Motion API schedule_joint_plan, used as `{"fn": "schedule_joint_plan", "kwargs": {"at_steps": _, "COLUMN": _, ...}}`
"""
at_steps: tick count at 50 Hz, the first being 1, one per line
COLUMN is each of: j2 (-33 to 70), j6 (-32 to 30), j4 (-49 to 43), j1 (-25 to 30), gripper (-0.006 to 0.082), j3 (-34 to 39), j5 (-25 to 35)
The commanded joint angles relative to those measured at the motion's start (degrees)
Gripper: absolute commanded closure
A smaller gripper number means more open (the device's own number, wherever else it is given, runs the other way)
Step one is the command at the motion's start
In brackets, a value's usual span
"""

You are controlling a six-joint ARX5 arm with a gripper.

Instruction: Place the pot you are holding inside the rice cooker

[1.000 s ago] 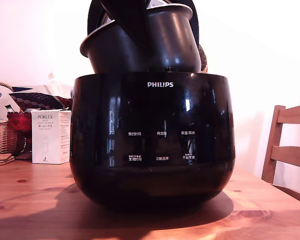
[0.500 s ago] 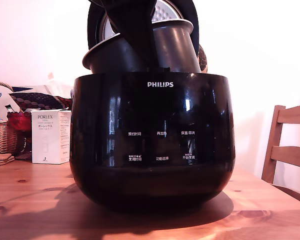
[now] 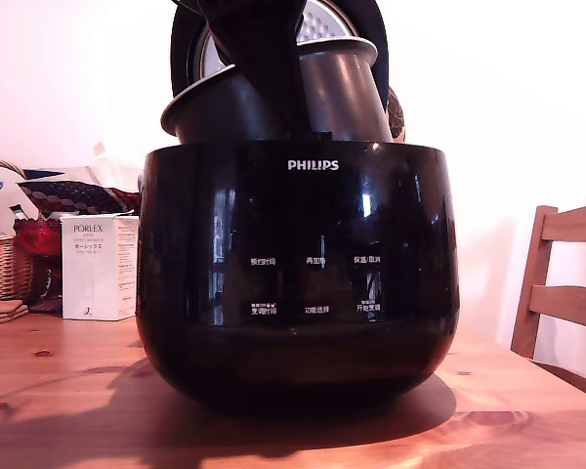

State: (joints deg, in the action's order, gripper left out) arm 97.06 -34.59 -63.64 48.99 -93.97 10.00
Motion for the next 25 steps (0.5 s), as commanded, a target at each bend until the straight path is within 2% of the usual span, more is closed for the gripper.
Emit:
{"fn": "schedule_joint_plan", "kwargs": {"at_steps": 1, "j2": -0.1, "j6": 0.7, "j4": -1.0, "j1": 1.2, "gripper": 0.0745, "j3": -0.8, "j5": 1.4}}
{"fn": "schedule_joint_plan", "kwargs": {"at_steps": 25, "j2": -0.1, "j6": 1.4, "j4": -1.1, "j1": 1.2, "gripper": 0.0704, "j3": -0.8, "j5": 1.4}}
